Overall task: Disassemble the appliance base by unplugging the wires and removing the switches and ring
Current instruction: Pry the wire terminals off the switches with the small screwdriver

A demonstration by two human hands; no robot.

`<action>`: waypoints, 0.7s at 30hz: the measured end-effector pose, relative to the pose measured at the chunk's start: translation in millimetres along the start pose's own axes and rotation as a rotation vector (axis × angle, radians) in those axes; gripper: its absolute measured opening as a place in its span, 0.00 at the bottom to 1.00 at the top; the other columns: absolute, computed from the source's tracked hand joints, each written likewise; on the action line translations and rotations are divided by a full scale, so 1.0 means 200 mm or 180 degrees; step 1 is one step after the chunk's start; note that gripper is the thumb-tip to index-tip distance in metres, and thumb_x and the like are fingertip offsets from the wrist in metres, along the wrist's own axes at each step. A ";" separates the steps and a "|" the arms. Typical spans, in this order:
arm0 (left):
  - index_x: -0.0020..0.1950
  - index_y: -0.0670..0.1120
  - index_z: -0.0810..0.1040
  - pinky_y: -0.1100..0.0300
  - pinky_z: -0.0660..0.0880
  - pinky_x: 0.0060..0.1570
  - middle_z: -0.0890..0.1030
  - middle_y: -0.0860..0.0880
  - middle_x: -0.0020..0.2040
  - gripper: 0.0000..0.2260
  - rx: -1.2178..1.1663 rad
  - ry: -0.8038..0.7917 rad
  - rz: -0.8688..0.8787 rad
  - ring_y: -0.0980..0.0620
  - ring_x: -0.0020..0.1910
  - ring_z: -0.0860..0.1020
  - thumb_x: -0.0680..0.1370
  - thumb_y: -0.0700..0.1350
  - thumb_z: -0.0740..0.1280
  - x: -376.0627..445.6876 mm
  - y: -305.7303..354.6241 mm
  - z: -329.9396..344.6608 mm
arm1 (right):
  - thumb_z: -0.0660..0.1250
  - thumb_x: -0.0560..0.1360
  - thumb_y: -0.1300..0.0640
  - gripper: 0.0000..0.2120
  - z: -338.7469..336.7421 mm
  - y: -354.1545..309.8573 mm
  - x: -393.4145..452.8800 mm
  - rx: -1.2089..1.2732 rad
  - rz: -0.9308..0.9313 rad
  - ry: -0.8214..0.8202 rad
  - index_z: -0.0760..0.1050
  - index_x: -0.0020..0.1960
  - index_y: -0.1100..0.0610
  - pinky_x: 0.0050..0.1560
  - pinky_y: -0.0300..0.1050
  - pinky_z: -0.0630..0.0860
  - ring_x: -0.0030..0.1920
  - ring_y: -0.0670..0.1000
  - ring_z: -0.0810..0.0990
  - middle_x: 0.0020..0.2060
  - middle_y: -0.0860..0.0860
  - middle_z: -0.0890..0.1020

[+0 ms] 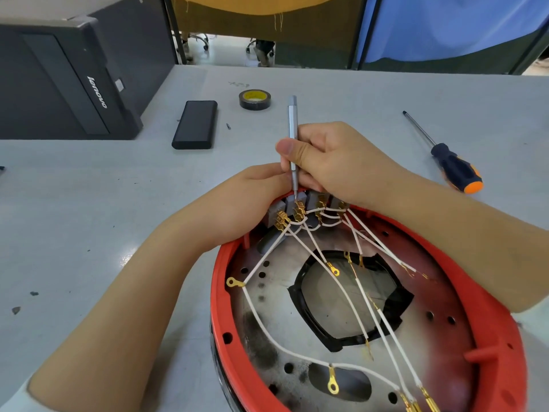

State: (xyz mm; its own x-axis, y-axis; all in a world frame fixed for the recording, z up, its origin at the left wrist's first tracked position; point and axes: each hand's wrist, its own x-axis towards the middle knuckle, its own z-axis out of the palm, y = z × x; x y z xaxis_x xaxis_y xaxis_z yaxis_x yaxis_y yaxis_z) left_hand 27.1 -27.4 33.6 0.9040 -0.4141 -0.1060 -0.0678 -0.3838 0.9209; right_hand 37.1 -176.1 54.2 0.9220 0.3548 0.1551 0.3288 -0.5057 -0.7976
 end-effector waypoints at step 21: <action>0.52 0.48 0.81 0.73 0.73 0.42 0.83 0.49 0.48 0.12 -0.0175 -0.0091 -0.0037 0.57 0.44 0.78 0.82 0.46 0.57 -0.01 0.00 0.00 | 0.57 0.82 0.53 0.16 -0.02 -0.02 0.00 -0.0017 0.0081 -0.0132 0.73 0.37 0.55 0.27 0.27 0.65 0.20 0.38 0.71 0.17 0.41 0.72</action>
State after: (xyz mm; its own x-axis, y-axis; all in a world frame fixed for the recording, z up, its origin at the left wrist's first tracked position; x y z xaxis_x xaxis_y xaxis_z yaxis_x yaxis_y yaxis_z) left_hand 25.7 -26.2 34.2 0.8921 -0.4336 -0.1268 -0.0333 -0.3430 0.9387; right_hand 37.3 -176.4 59.4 0.9209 0.3738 0.1104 0.3064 -0.5192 -0.7978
